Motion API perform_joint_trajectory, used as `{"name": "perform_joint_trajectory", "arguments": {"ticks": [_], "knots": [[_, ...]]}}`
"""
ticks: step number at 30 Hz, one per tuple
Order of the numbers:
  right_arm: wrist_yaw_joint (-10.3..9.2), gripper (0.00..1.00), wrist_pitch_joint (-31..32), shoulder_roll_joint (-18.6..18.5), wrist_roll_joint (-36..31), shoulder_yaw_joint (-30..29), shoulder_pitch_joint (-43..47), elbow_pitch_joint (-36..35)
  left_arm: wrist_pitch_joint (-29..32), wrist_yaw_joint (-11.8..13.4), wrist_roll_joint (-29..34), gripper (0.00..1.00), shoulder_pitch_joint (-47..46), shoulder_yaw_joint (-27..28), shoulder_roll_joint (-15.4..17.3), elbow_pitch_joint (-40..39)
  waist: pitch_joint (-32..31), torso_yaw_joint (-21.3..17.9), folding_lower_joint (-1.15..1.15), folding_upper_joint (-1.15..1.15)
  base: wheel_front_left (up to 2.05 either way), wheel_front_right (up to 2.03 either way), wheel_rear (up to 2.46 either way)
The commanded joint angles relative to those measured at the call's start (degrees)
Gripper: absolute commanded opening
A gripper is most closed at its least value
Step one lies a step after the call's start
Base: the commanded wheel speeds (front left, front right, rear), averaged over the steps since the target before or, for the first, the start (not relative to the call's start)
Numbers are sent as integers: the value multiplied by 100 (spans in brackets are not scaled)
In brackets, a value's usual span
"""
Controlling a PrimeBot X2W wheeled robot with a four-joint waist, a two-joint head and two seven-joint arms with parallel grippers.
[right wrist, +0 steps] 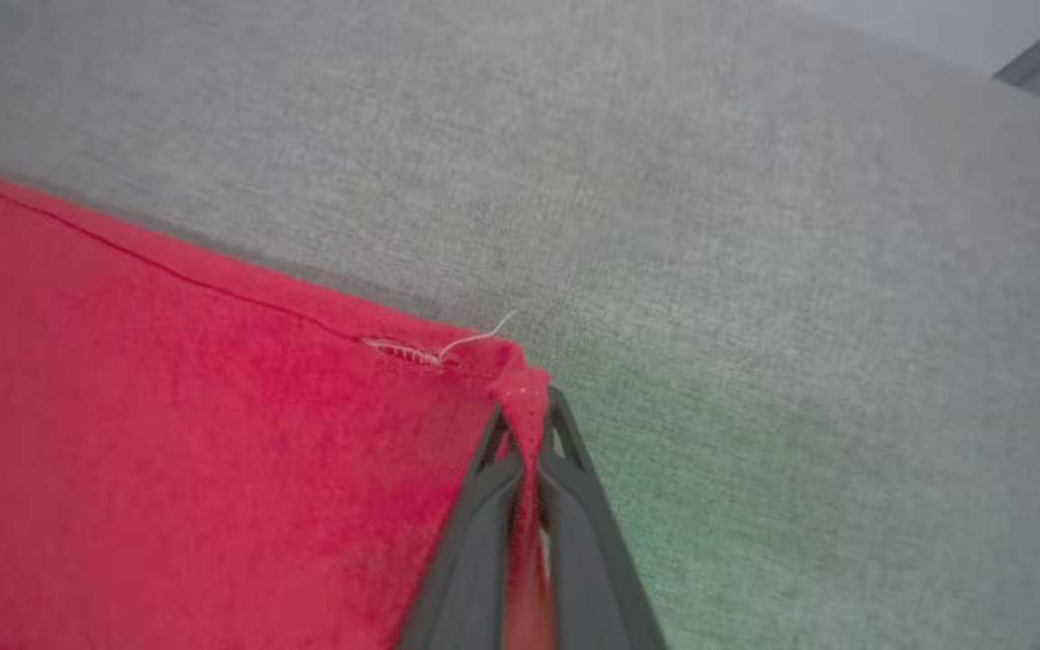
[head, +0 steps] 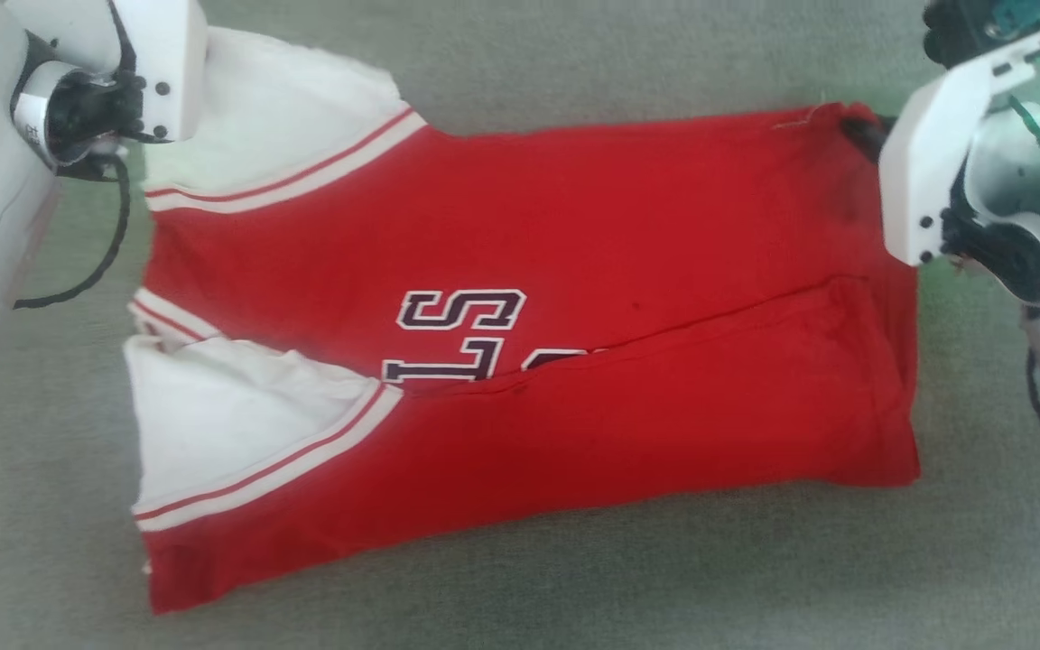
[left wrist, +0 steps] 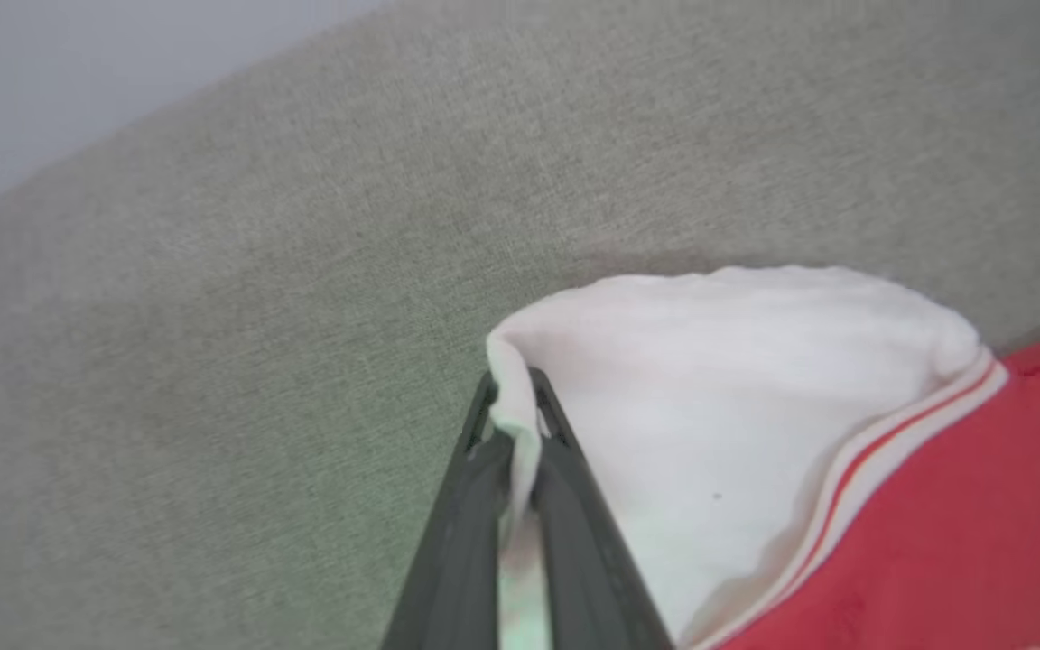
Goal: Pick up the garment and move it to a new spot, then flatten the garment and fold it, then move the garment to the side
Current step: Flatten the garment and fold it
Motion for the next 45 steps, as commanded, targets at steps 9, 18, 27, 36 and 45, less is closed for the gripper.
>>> {"name": "perform_joint_trajectory", "arguments": {"ticks": [9,18,27,36,45], "knots": [[-11,0,-7,-569,176,-333,1039,-849,276,92,-68,0,388,-153,75,-929,-850,674,0,0,0,0,0],[-11,0,437,-792,198,-958,2324,-1811,616,625,-243,0,1268,-296,528,-2545,-1329,1051,0,0,0,0,0],[-11,0,1126,-565,13,-1644,3849,-2606,756,1380,-546,0,2618,-436,1213,-4257,-1535,1217,0,0,0,0,0],[-10,37,1086,-239,-189,-1631,3962,-2374,392,1389,-845,3,3401,-500,1131,-3932,-1562,1129,0,0,0,0,0],[-10,100,943,-207,33,-1460,3795,-2224,-219,1176,-844,100,3577,-371,987,-3400,-1818,1083,0,0,0,0,0]]}}
